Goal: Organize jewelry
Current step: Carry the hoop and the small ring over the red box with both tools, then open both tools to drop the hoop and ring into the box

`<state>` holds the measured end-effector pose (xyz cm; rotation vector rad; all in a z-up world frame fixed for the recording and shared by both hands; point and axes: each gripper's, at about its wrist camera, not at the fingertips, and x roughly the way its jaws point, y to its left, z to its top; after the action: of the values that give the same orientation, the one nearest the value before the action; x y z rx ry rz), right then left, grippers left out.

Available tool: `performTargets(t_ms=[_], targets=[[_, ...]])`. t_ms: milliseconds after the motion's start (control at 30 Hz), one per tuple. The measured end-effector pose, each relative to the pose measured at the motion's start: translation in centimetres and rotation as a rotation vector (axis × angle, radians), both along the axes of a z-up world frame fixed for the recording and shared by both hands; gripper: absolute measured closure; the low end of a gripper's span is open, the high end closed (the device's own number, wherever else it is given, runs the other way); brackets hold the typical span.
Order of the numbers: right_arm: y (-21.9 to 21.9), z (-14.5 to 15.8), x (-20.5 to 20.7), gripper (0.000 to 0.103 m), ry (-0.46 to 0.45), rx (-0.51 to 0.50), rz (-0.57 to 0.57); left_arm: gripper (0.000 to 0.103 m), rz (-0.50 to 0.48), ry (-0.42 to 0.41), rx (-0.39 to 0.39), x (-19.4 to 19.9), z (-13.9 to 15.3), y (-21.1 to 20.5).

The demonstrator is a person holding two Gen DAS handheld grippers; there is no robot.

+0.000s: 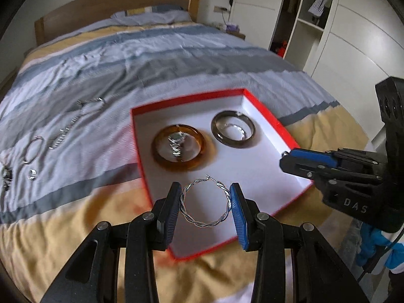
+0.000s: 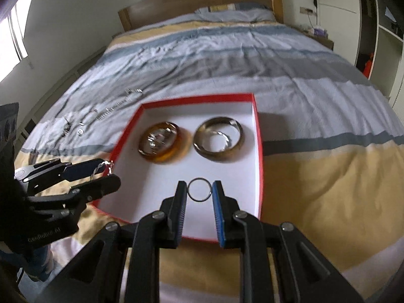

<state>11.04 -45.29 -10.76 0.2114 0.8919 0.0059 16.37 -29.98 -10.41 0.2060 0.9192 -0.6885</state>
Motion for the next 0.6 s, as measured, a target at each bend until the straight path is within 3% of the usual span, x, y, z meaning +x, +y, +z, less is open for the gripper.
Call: performTargets(t_ms=[333, 600], targets=[[-0.7, -2.9, 4.0, 0.084, 0.091, -0.067, 0.073, 0.064, -0.026, 0.048, 0.049, 1.7, -3.3, -1.9], [0.1, -4.0, 4.7, 0.083, 0.16, -0.155, 0.14, 0.063, -0.04, 0.019, 0.091, 1.5, -4.4, -2.2]])
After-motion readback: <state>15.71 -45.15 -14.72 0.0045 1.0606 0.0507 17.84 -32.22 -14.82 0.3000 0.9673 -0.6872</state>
